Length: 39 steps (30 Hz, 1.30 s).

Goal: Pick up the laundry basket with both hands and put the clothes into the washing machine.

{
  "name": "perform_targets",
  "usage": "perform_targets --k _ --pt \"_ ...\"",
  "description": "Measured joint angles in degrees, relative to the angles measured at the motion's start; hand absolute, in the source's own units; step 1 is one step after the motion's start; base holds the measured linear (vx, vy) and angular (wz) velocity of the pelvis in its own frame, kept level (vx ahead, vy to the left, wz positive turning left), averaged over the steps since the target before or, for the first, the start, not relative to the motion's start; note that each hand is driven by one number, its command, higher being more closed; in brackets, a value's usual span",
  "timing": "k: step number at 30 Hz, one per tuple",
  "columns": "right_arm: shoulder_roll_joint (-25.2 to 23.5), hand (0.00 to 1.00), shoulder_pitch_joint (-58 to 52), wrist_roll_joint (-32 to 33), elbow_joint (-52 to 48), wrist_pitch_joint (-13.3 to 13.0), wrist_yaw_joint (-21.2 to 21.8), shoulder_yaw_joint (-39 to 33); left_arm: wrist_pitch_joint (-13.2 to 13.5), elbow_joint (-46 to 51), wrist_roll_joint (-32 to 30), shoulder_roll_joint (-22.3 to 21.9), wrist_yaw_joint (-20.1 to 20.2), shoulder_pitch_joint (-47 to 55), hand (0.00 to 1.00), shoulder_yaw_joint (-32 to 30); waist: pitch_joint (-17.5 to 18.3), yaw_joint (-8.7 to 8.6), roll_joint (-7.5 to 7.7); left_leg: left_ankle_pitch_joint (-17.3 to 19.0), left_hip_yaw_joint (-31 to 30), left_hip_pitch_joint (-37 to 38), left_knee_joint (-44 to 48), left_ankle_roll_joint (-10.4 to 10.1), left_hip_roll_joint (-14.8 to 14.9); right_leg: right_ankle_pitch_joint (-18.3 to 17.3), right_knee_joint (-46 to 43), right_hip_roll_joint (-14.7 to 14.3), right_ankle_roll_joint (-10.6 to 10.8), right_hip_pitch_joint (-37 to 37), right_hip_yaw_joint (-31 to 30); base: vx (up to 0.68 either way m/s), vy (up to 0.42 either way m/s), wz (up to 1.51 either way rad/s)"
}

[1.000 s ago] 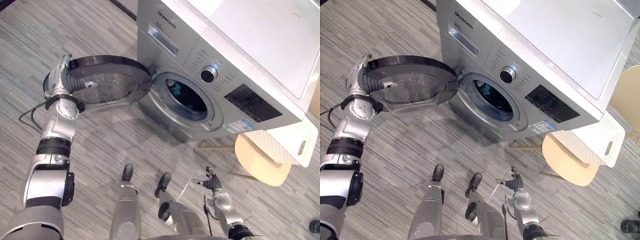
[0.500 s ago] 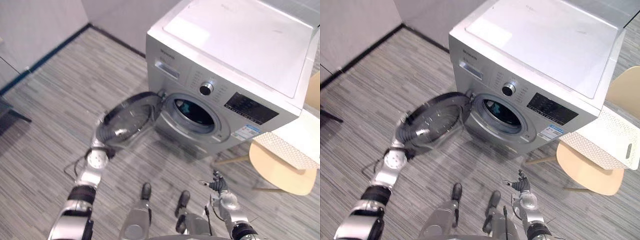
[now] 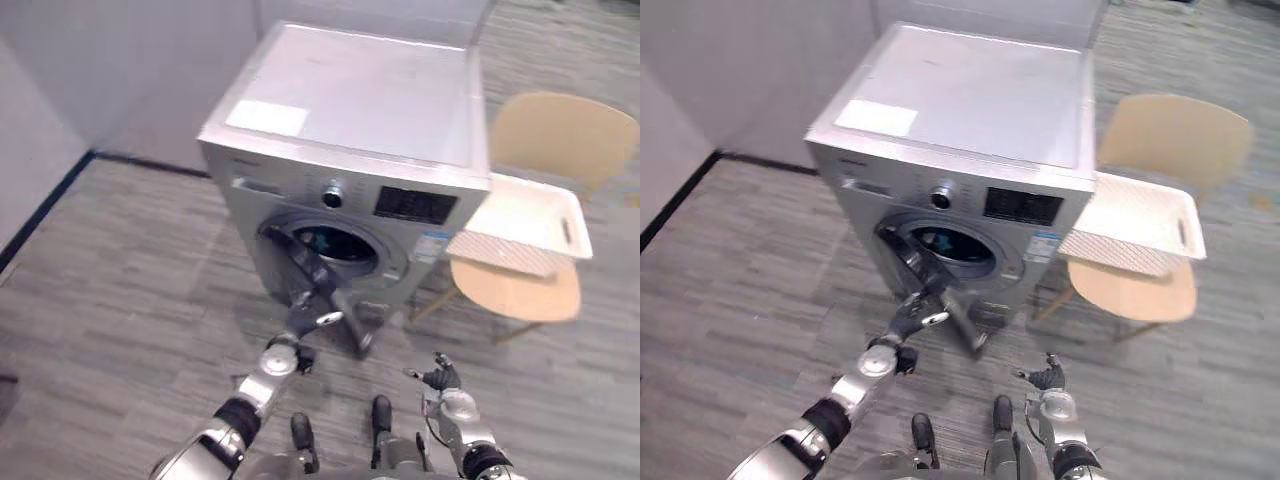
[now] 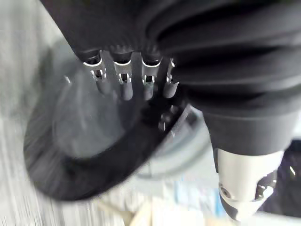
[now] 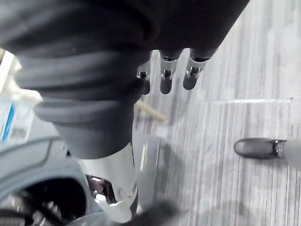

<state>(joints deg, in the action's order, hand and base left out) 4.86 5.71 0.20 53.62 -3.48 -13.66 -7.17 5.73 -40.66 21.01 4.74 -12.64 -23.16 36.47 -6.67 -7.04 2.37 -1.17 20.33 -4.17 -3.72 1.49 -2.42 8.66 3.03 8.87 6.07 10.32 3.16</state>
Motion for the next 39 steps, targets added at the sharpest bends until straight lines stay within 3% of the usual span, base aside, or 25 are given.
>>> perform_targets --k 5,10,13,16,19,20,23,24,28,30,33,34,36,37,38,39 --pt "2.46 0.00 -7.54 -1.37 -1.05 0.21 -1.08 -2.50 3.72 4.65 1.93 -8.51 0.47 -7.94 0.00 1.92 1.31 -5.16 -2.18 2.45 4.58 1.23 1.30 0.83 0.49 0.56 1.57 -1.21 -0.08 0.41 -5.14 0.13 -0.004 -0.72" --pt "0.90 0.00 -9.46 -1.41 -0.44 1.00 -1.12 -2.32 3.56 2.75 0.85 -8.88 1.46 -5.55 0.00 1.64 1.10 -4.89 -3.39 3.16 1.55 2.39 2.50 0.17 2.45 0.24 2.64 -2.68 -1.08 -2.28 -3.08 0.14 -0.106 0.06" --pt "-0.52 0.00 -5.24 -1.32 0.96 0.91 -1.00 -0.15 2.61 -0.76 -1.70 -5.83 2.26 0.99 0.00 0.47 0.97 -4.24 -3.76 2.51 -2.49 3.04 2.68 -0.88 3.30 -0.51 2.88 -2.76 -1.74 -5.03 1.56 0.02 -0.090 0.64" --pt "-1.20 0.00 -2.38 -1.12 1.77 0.14 -0.75 2.10 1.15 -3.35 -4.34 -3.95 2.87 7.56 0.00 -3.56 0.76 -2.18 -3.54 2.21 -5.60 3.03 2.75 -1.78 3.53 -0.98 2.97 -2.80 -2.00 -6.65 4.75 -0.04 -0.061 0.57" --pt "-1.85 0.00 -1.36 -0.64 1.82 -0.45 0.31 5.17 0.73 -7.39 -8.00 -2.62 3.85 14.94 0.00 -11.88 0.56 0.44 -3.23 1.82 -8.93 2.97 3.23 -2.38 3.55 -1.95 2.98 -2.69 -1.71 -8.69 8.37 -0.04 -0.044 0.67" --pt "-2.45 0.00 -1.10 -0.64 1.85 -0.47 0.80 6.66 0.30 -9.59 -9.70 -2.04 3.82 18.30 0.00 -17.36 0.29 1.60 -2.92 1.89 -10.27 2.80 4.10 -2.41 3.57 -2.52 2.97 -2.56 -1.77 -9.75 9.99 -0.02 -0.015 0.59" --pt "-3.49 0.00 -1.07 -0.61 1.94 -0.47 1.57 8.24 -0.43 -11.20 -12.41 -0.22 2.83 22.44 0.00 -26.31 -0.31 1.97 -2.36 2.34 -13.29 -0.07 6.27 -2.07 3.31 -3.95 2.90 -1.85 -1.35 -10.52 14.74 -0.03 -0.001 0.75" --pt "-3.47 0.00 -1.07 -0.59 1.86 -0.48 1.63 8.37 -0.51 -11.39 -12.83 0.29 2.44 22.69 0.00 -27.52 -0.56 2.36 -2.26 2.69 -12.94 -0.81 6.88 -1.90 3.49 -4.02 2.85 -1.71 -1.29 -10.51 15.81 -0.05 0.012 1.01" --pt "0.55 0.00 -3.86 -0.03 -0.17 -1.09 3.98 8.57 -0.41 -11.67 -14.41 1.28 1.04 23.99 0.00 -33.91 -1.06 4.45 -2.55 4.06 -0.41 -4.45 11.07 -1.37 7.30 -5.26 2.31 -0.28 0.35 -11.41 22.36 0.05 0.047 0.84" --pt "0.86 0.00 -3.85 0.34 -0.77 -1.11 4.05 8.03 -0.22 -11.69 -14.57 1.23 0.68 26.29 0.00 -37.30 -1.17 4.95 -2.38 5.54 -1.59 -4.42 12.35 -0.92 6.41 -6.85 0.48 0.99 1.55 -11.80 23.35 0.13 0.097 0.34" --pt "1.16 0.00 -4.07 0.43 -1.06 -1.22 5.16 7.24 -0.12 -11.82 -14.86 1.15 0.23 29.46 0.00 -39.35 -1.22 5.18 -2.10 10.20 -3.69 -3.38 16.66 0.08 4.37 -13.90 -9.09 5.32 4.90 -12.34 25.32 0.21 0.152 0.47" --pt "1.11 0.00 -4.18 0.41 -1.11 -1.25 5.56 7.30 -0.01 -12.24 -14.96 1.39 0.33 30.64 0.00 -39.32 -1.32 5.31 -1.27 12.36 -4.48 -2.55 18.18 0.73 3.25 -16.91 -16.70 8.75 5.60 -11.73 25.14 0.23 0.094 0.36" --pt "1.10 0.00 -4.31 0.40 -1.20 -1.41 6.30 7.29 0.12 -13.26 -14.95 1.27 1.20 30.94 0.00 -39.65 -1.14 5.77 -1.07 14.94 -6.32 -1.43 20.36 1.61 1.62 -18.44 -31.99 13.55 3.55 -7.41 22.73 0.26 0.105 0.48" --pt "0.49 0.00 -4.28 0.39 -1.20 -1.42 6.47 7.66 0.23 -13.22 -14.97 1.41 1.52 30.91 0.00 -39.43 -1.33 5.93 -1.23 15.45 -7.89 0.53 20.45 2.51 1.01 -16.58 -42.78 15.14 0.03 -2.51 17.71 0.26 0.116 0.45" --pt "-0.11 0.00 -4.37 0.39 -1.12 -1.44 6.48 7.64 0.24 -13.14 -14.97 1.37 1.56 30.73 0.00 -39.28 -1.56 5.80 -1.43 15.90 -8.83 1.14 20.57 2.90 1.08 -17.96 -47.16 14.48 0.47 -0.55 14.94 0.37 0.105 0.64" --pt "-1.11 0.00 -4.64 0.39 -1.13 -1.48 6.58 7.66 0.25 -13.06 -14.95 1.47 1.88 30.50 0.00 -39.28 -1.84 5.23 -1.91 16.45 -11.34 2.29 20.35 2.96 1.45 -21.63 -51.02 11.01 1.06 1.96 11.60 0.41 0.032 1.04"
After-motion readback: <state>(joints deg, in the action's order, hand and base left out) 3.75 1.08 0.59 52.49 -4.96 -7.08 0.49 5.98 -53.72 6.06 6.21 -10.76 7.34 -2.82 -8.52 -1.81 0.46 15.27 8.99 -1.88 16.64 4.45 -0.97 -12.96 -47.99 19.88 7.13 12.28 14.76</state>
